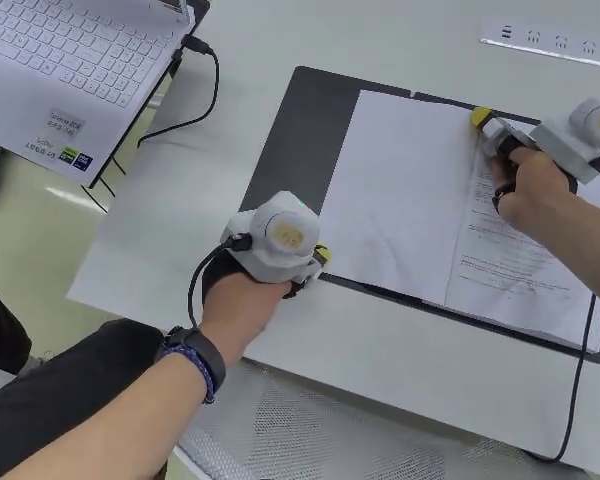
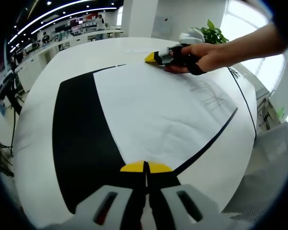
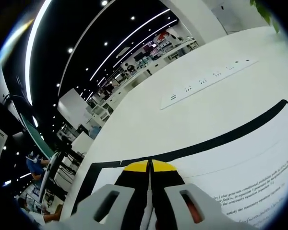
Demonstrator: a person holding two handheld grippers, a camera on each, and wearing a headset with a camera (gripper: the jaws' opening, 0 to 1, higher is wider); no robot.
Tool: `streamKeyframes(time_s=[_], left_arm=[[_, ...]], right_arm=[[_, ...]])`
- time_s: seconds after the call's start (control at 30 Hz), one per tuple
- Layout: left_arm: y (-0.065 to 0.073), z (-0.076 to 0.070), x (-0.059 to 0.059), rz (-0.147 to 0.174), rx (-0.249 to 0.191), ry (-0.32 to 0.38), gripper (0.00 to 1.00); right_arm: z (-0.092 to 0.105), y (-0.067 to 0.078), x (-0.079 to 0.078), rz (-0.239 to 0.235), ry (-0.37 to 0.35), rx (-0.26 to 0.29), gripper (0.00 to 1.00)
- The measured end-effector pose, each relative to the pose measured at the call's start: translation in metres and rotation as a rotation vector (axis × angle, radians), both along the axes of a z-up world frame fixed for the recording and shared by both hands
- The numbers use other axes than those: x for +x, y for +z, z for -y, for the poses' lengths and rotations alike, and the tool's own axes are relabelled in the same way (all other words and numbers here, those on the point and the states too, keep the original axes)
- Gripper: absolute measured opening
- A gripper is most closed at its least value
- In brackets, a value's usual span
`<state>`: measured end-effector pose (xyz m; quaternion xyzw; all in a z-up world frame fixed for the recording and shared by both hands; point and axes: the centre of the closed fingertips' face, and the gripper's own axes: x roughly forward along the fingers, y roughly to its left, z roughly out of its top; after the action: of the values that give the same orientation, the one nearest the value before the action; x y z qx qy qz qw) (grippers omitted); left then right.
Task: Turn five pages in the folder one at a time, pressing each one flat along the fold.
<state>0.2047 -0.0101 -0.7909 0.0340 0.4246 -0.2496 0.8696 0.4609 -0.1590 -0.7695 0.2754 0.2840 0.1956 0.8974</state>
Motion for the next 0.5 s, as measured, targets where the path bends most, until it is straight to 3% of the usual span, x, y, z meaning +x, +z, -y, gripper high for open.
streamKeyframes(time_s=[0.37,0.5], left_arm=[[0.000,0.000,0.000,-0.001,0.000,0.001,0.00],[0.000,0.000,0.000,0.001,0.000,0.000,0.00]], right_arm=[[0.003,-0.002,0.001,0.019,0.025,-0.019,0.00],[0.002,0.000,-0.010,0.039,0.043,-0.022,0.00]])
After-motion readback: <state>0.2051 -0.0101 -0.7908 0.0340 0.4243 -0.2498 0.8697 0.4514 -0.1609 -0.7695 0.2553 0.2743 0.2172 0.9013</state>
